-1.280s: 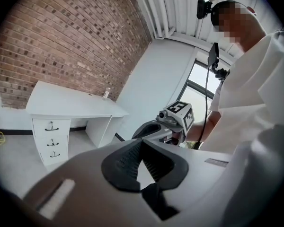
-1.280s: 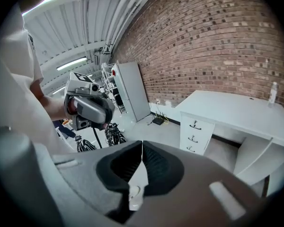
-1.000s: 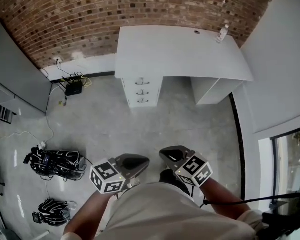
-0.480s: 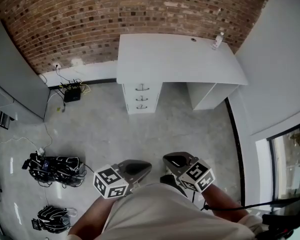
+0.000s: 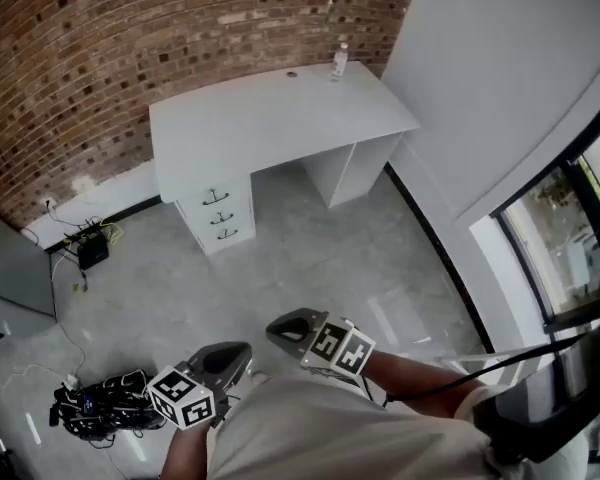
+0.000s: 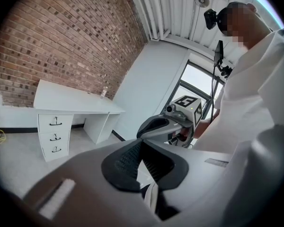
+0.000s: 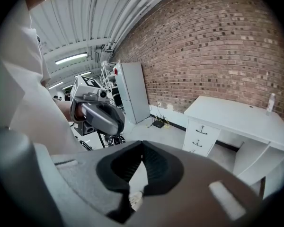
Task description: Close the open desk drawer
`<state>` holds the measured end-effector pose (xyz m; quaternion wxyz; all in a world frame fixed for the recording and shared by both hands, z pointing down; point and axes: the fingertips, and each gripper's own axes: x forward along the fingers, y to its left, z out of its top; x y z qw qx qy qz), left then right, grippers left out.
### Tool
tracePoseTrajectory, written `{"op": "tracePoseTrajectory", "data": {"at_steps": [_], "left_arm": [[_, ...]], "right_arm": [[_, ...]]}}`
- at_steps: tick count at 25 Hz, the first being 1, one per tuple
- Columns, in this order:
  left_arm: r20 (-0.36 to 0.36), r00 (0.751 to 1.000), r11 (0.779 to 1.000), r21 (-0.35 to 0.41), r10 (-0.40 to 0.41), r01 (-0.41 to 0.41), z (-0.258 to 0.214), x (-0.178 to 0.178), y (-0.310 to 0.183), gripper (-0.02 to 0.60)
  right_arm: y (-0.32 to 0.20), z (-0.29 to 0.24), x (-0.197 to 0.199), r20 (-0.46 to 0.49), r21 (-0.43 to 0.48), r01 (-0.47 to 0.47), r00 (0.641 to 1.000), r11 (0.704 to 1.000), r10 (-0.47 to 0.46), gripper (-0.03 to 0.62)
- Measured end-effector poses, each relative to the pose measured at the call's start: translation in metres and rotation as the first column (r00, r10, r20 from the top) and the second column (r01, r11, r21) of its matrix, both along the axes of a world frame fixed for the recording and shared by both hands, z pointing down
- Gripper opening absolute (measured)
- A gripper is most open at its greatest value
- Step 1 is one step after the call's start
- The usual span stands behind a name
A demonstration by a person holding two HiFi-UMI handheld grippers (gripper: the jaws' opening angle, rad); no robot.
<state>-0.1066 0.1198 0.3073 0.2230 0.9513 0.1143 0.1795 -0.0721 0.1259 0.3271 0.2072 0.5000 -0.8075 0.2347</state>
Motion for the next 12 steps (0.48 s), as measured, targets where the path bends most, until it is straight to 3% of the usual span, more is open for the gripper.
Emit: {"op": "tracePoseTrajectory", "data": {"at_steps": [12], "left_arm": [[-0.002, 1.000, 1.000, 0.003, -0.002, 0.002, -0.003, -0.005, -0.005, 0.005]], "right_arm": [[-0.005, -0.014, -0.017, -0.007, 0.007, 0.038, 0.999, 0.999, -0.038, 0.003]]}}
